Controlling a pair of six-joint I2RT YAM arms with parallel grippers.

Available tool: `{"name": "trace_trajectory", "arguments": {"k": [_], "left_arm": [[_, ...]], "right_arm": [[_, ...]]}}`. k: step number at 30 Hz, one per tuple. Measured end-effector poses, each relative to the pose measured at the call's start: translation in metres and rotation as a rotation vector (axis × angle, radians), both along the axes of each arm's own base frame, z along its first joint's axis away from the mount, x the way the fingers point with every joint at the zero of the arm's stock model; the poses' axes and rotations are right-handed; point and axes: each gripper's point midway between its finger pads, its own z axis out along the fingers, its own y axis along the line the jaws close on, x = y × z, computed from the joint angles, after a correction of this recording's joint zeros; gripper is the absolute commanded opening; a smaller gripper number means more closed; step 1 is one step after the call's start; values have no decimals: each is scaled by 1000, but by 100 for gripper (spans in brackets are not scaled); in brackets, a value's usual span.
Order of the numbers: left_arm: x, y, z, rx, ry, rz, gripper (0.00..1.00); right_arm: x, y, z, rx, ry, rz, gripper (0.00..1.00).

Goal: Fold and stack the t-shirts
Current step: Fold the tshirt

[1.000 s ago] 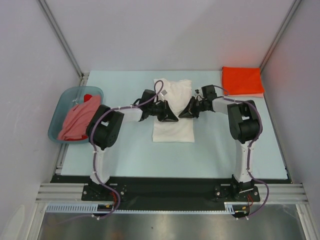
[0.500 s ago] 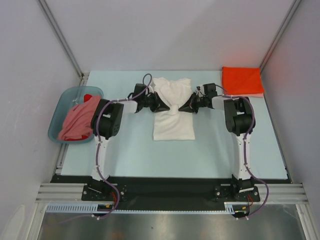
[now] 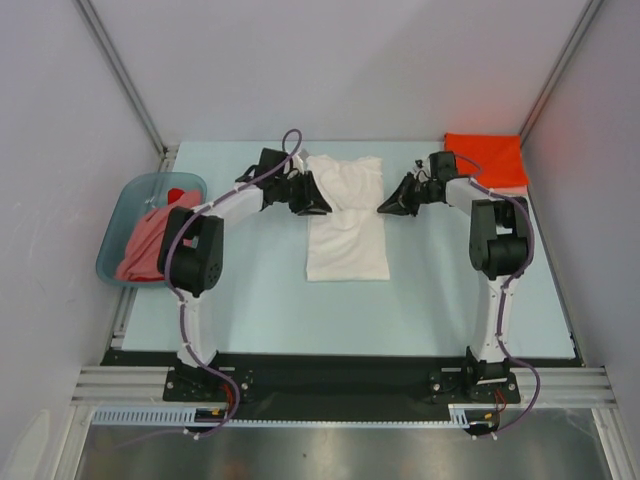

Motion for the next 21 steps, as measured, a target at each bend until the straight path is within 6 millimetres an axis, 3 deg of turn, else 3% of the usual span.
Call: {"name": "trace_trajectory", "arguments": {"k": [3,5,8,11,14,17,21], "left_arm": [[-39,-11,37,-94,-54,-48,21],[-62,-17,40,-146,-46,-75,19],[-93,-23,7,-182,43,-88,17],[-120,-17,-39,-157,176,-80,14],[-138,-8,-74,-118,271,-63,12],[-144,-5,-76,-120,278,-64,11],[-158,4,-77,-104,262,-54,11]], "right_arm": [[-33,22,34,5,-47,76,8],[-61,43,48,22,-69,146,8],[-102,72,41,55,-37,251,7],[-139,88,11,55,44,340,6],[-163,84,-21,40,123,376,5],[-179,65,-42,24,185,365,5],[-185,33,-48,42,176,326,5]]}}
